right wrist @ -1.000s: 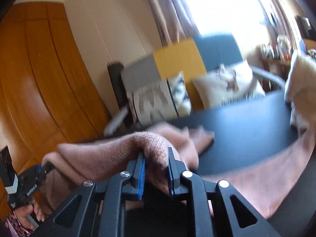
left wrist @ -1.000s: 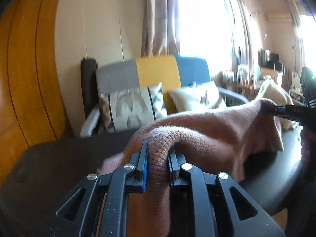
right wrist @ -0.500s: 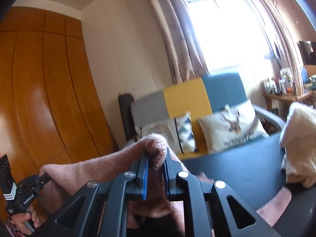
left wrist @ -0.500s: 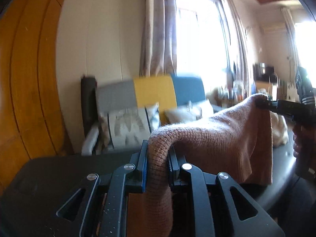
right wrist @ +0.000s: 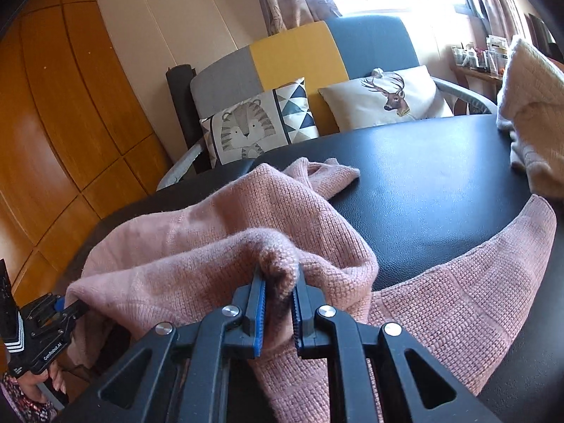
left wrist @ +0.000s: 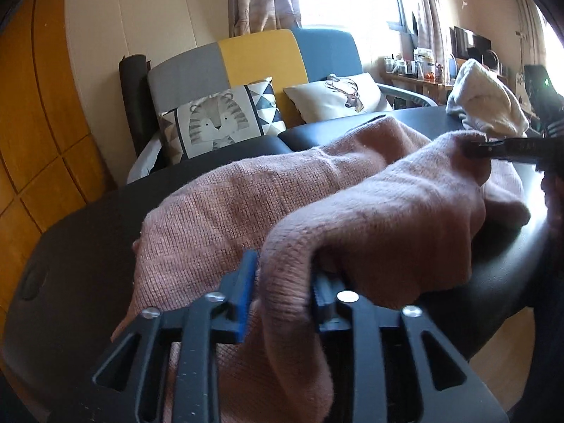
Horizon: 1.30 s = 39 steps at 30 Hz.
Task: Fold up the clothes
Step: 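Lift the sweater with both grippers, shaking it out in the air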
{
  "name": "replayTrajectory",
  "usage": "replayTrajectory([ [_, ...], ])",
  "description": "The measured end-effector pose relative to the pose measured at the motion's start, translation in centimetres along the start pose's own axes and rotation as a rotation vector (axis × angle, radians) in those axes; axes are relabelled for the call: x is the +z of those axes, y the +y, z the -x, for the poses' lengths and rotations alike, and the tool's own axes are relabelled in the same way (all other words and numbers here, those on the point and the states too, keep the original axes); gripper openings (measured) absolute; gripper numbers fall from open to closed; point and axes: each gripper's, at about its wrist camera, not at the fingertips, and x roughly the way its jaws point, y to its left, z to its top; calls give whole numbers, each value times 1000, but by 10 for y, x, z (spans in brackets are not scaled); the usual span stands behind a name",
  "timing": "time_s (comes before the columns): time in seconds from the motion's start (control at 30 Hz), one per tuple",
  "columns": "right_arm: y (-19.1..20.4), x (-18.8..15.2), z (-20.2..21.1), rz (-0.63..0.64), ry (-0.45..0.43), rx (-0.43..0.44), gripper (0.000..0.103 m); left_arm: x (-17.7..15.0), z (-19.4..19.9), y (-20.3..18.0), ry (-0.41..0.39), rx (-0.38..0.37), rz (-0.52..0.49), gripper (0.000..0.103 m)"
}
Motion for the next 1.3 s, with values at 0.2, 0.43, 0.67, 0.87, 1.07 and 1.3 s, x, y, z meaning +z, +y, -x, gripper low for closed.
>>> replayTrajectory([
  [0.2,-3,11,10,-29,-26,22,11,1,-4,-3,21,-3,35,13],
  [0.43,25,54,64,64,-210,17,11,55,62,9,-199,81,85,12],
  [0.67,58,112,140,146,-442,48,11,124,143,21,-428,113,68,12],
  [0.87,86,159,196,219,-592,82,11,168,200,26,-582,128,50,12],
  [1.07,111,197,242,278,-719,82,11,207,240,24,-686,118,0,13],
  [1.3,138,231,286,318,-821,126,11,244,284,29,-782,53,27,13],
])
